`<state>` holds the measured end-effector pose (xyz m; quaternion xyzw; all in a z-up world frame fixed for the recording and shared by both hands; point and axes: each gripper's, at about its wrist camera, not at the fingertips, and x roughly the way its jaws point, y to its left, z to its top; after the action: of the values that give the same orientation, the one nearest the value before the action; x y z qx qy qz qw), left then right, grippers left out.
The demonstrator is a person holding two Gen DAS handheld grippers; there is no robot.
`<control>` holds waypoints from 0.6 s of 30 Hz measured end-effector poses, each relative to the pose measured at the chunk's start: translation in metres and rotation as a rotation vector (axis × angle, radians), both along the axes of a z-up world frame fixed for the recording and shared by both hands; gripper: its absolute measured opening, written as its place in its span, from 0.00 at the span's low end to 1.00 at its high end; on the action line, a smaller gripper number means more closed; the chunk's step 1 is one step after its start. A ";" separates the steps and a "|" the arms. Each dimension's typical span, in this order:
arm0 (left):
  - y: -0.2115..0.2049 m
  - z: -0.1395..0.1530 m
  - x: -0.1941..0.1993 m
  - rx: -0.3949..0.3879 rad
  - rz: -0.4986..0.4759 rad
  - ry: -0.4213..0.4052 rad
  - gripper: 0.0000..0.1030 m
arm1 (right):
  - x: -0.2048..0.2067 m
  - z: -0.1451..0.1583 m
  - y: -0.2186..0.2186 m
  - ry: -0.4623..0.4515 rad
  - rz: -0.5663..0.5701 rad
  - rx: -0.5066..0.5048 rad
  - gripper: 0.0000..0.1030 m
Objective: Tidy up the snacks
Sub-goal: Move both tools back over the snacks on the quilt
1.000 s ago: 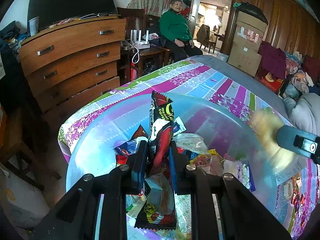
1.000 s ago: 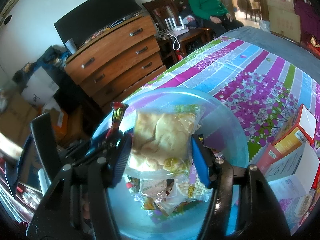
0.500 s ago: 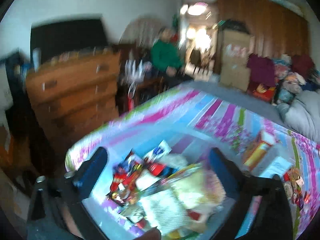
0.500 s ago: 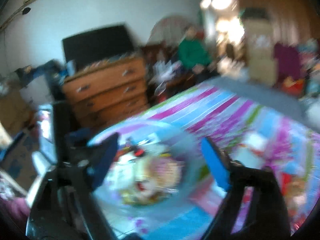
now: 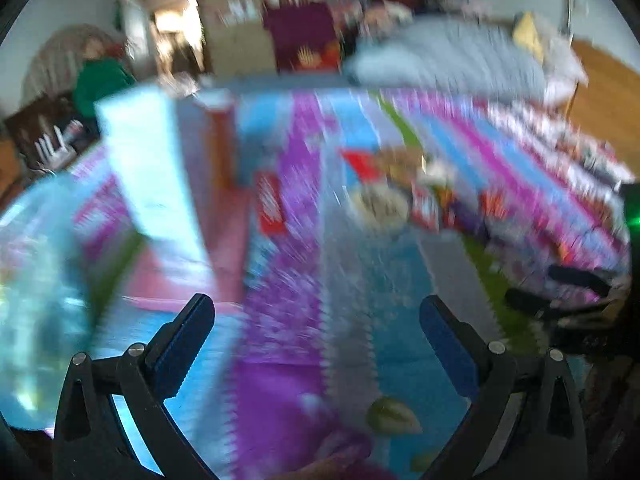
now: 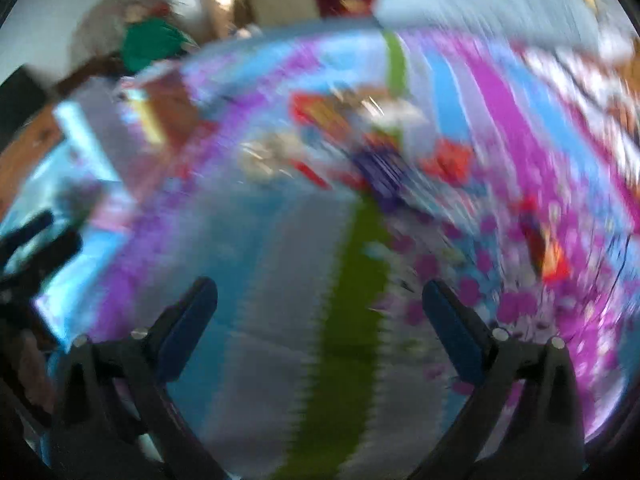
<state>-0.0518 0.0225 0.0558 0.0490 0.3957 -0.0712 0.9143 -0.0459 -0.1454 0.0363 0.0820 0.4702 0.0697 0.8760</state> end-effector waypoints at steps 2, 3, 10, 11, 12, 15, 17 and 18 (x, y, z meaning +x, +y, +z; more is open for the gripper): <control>-0.012 -0.023 0.019 0.038 0.016 0.023 1.00 | 0.014 -0.014 -0.010 0.018 -0.016 -0.009 1.00; -0.016 -0.032 0.025 0.044 0.021 0.030 1.00 | 0.021 -0.019 -0.014 0.023 -0.029 -0.017 1.00; -0.025 -0.080 0.058 0.040 0.113 0.114 1.00 | 0.036 -0.030 -0.007 -0.031 -0.019 -0.116 1.00; -0.024 -0.080 0.058 0.035 0.113 0.115 1.00 | 0.037 -0.031 -0.003 -0.032 -0.019 -0.132 1.00; -0.023 -0.081 0.058 0.027 0.115 0.117 1.00 | 0.038 -0.032 -0.002 -0.032 -0.018 -0.146 1.00; -0.022 -0.085 0.051 0.016 0.121 0.107 1.00 | 0.038 -0.033 -0.004 -0.045 -0.020 -0.132 1.00; -0.022 -0.084 0.049 0.014 0.121 0.101 1.00 | 0.038 -0.034 -0.003 -0.049 -0.021 -0.136 1.00; -0.022 -0.084 0.048 0.013 0.121 0.101 1.00 | 0.037 -0.034 -0.003 -0.050 -0.021 -0.141 1.00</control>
<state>-0.0036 0.0007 -0.0280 0.0272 0.4439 -0.0154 0.8955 -0.0085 -0.1484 0.0023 0.0232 0.4509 0.0292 0.8918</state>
